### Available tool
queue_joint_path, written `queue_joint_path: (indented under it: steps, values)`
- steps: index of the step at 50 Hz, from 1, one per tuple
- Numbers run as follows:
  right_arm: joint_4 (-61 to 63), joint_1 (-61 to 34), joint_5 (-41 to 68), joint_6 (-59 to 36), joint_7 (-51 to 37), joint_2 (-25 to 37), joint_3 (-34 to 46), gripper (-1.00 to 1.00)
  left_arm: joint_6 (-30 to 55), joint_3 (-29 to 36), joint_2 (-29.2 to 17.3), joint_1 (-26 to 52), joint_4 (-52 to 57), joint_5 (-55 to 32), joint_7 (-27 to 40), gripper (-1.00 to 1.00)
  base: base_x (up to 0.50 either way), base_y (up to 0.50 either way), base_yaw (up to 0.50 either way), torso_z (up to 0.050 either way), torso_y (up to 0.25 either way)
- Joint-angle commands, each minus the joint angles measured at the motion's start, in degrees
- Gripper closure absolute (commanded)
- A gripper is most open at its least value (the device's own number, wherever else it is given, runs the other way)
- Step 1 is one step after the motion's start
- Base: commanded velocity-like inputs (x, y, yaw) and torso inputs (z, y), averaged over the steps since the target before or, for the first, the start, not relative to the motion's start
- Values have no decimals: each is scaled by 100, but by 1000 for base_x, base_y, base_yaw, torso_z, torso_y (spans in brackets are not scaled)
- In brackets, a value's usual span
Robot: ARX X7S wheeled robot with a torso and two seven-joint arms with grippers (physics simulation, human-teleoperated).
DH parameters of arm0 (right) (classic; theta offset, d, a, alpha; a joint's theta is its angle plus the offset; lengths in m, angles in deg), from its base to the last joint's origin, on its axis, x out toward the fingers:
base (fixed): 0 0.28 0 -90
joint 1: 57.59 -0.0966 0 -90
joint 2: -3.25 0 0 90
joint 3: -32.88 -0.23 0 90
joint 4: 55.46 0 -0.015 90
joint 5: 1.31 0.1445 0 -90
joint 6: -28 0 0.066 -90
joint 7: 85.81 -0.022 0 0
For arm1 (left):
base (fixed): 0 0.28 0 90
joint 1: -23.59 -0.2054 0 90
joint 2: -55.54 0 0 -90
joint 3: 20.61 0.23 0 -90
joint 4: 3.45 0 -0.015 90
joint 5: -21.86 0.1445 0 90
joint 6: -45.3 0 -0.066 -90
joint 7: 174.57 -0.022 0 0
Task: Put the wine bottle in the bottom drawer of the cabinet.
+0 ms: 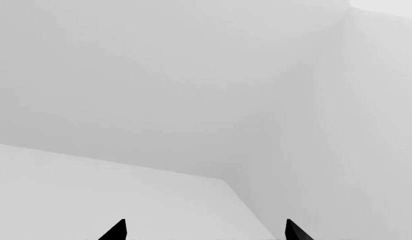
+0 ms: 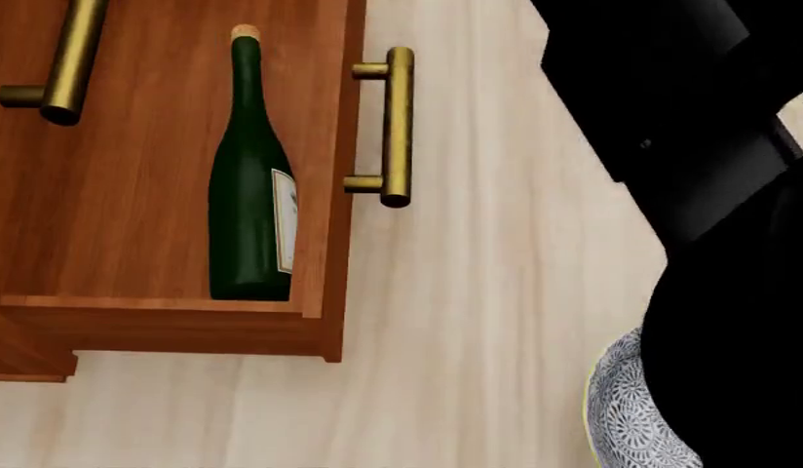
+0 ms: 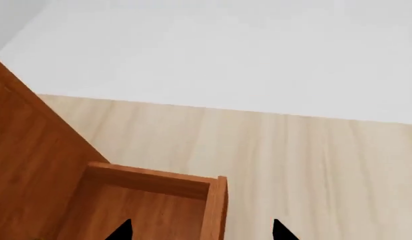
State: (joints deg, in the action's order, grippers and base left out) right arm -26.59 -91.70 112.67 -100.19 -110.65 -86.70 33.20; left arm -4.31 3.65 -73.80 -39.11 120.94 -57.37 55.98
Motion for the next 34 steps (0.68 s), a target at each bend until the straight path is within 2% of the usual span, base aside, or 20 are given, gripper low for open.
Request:
queue_joint_path:
  steps: [1, 2, 4, 13, 18, 26, 32, 34]
  values:
    - [-263, -1088, -1213, -654, -286, 13, -1219, -100, -22, -7, 74, -64, -11, 69, -106, -100, 0, 0, 0, 0, 0]
    - [6, -1087, -1588, -842, -554, 154, -1773, -100, -34, -54, 150, -126, 18, 95, -183, -100, 0, 0, 0, 0, 0]
    - [547, -1081, -1709, -1167, -1043, 454, -2419, -100, 6, 62, -40, 0, -33, 13, 1, -100, 0, 0, 0, 0, 0]
    - [2972, -865, -730, -1548, -3220, 1826, -3329, -100, -20, -13, 136, -163, 22, 132, -199, -100, 0, 0, 0, 0, 0]
    - [4190, -681, -56, -1598, -4328, 2530, -3684, -100, -30, -21, 152, -176, 32, 148, -209, -100, 0, 0, 0, 0, 0]
    - [5542, -408, 934, -1523, -5510, 3397, -4020, -100, -45, -33, 168, -181, 42, 153, -191, -100, 0, 0, 0, 0, 0]
    - [6286, -80, 1329, -1331, -5980, 3949, -4144, -100, -7, 99, -45, -25, -24, 66, 27, -100, 0, 0, 0, 0, 0]
    - [6525, 25, 1478, -1233, -6136, 4158, -4186, -100, -52, -29, 160, -190, 49, 173, -187, -100, 0, 0, 0, 0, 0]
